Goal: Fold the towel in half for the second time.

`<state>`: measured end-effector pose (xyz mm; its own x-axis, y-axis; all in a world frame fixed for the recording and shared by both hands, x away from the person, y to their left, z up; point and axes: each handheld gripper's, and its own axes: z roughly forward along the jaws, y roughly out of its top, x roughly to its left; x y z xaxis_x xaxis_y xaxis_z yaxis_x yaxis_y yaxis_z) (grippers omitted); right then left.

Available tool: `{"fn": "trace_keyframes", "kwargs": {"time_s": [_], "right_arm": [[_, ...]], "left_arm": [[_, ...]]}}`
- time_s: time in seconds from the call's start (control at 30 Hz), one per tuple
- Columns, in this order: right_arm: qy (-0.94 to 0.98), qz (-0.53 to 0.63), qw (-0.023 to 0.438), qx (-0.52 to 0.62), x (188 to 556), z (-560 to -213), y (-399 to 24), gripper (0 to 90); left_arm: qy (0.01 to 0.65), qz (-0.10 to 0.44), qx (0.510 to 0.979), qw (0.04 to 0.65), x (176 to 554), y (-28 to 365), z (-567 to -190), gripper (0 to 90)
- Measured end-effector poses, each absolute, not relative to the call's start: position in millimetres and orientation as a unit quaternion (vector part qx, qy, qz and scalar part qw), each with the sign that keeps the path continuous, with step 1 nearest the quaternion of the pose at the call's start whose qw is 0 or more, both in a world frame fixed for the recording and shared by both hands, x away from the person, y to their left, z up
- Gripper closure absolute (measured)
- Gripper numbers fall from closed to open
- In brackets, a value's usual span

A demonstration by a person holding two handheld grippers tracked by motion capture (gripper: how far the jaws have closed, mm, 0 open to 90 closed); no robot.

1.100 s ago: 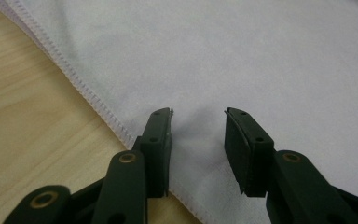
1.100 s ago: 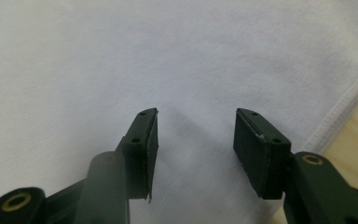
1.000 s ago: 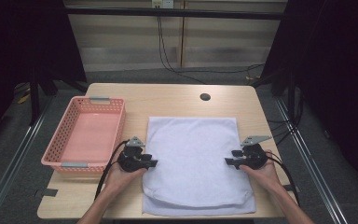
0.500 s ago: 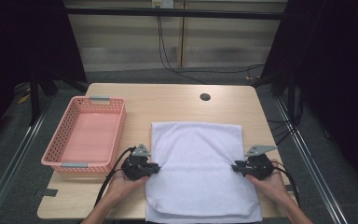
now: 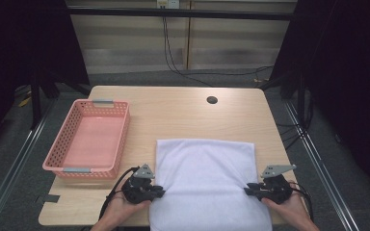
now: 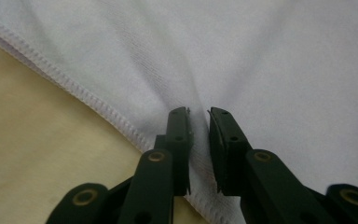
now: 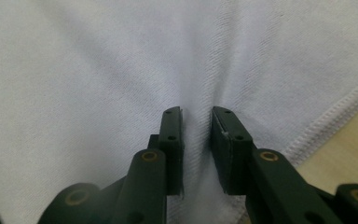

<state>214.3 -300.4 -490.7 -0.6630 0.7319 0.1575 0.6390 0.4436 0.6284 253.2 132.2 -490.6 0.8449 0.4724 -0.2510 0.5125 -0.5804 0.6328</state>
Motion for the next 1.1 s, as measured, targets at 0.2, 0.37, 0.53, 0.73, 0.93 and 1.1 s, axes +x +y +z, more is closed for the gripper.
{"fn": "trace_keyframes", "kwargs": {"time_s": [0.2,0.37,0.53,0.73,0.93,1.1], "right_arm": [[0.832,0.362,0.094,0.411,216.7,-477.5,-310.1,56.9],[0.805,0.388,0.153,0.422,262.8,-457.3,-322.1,53.3],[0.803,0.373,0.167,0.435,312.4,-462.5,-326.2,50.5],[0.804,0.351,0.165,0.452,353.2,-476.7,-330.0,44.8],[0.811,0.334,0.149,0.456,366.0,-491.9,-330.1,43.6],[0.822,0.329,0.127,0.448,367.1,-496.9,-329.1,54.2]], "left_arm": [[0.291,-0.009,0.87,0.397,277.4,131.9,-475.4,61.3],[0.319,0.023,0.852,0.414,322.4,124.3,-468.2,53.9],[0.355,0.038,0.837,0.415,364.2,123.1,-473.9,48.2],[0.389,0.046,0.821,0.417,393.3,128.0,-485.1,41.6],[0.403,0.041,0.824,0.397,407.0,123.3,-500.3,40.2],[0.393,0.04,0.824,0.407,407.1,113.9,-504.8,54.0]]}}
